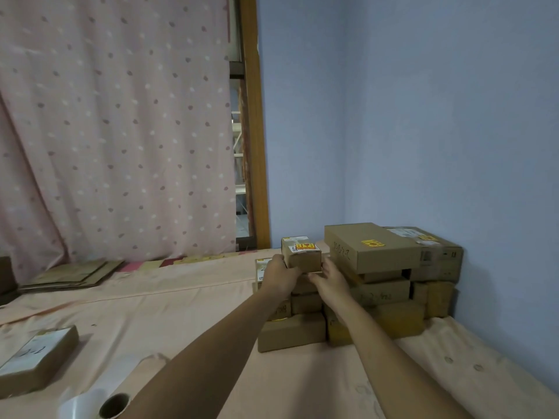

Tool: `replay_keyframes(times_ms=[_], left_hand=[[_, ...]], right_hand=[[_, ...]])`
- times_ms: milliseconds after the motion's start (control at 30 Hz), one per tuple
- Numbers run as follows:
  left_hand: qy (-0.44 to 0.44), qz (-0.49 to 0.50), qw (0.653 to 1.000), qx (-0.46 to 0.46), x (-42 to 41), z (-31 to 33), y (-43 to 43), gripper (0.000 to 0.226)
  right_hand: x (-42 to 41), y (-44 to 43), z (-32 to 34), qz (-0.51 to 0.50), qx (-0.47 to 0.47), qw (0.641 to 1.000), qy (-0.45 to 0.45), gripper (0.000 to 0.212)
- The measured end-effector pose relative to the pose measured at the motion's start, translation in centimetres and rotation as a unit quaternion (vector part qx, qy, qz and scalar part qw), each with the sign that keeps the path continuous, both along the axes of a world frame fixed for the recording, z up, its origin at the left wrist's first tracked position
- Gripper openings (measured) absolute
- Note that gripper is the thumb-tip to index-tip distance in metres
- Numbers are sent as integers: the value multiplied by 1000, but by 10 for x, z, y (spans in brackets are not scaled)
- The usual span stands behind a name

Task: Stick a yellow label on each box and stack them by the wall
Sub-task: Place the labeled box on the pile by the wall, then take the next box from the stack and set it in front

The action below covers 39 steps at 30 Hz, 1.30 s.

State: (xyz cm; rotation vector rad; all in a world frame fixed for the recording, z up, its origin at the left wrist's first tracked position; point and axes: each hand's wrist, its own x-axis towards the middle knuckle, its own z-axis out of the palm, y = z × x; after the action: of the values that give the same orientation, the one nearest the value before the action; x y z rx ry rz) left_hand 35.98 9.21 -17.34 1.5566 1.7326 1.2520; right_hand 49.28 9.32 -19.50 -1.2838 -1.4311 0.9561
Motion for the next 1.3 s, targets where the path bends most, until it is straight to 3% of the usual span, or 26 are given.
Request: replay_keyframes(times_ms=[67,167,467,900,1200,1300], left_hand=[[22,15,1000,13,-6,1,-6,44],[37,22,999,26,-19,5,-16,44],[89,37,993,66,-76,9,-65,40],[234,103,966,36,-229,-14,-160,40],[223,219,949,-36,-371,-53,-226,32],[179,261,948,-48,-413,-67,-247,34]], right_hand=[[0,-7,-1,-21,11,1000,-1,42],[0,-15,8,-68,27,997,-5,55],[-30,-64,43,-74,130,977,-150,50],[-182,-122,31,92,165,941,-281,50],[-306,-150,0,204,137,926,-288,53],[-346,-160,-15,240,124,919,-288,53]])
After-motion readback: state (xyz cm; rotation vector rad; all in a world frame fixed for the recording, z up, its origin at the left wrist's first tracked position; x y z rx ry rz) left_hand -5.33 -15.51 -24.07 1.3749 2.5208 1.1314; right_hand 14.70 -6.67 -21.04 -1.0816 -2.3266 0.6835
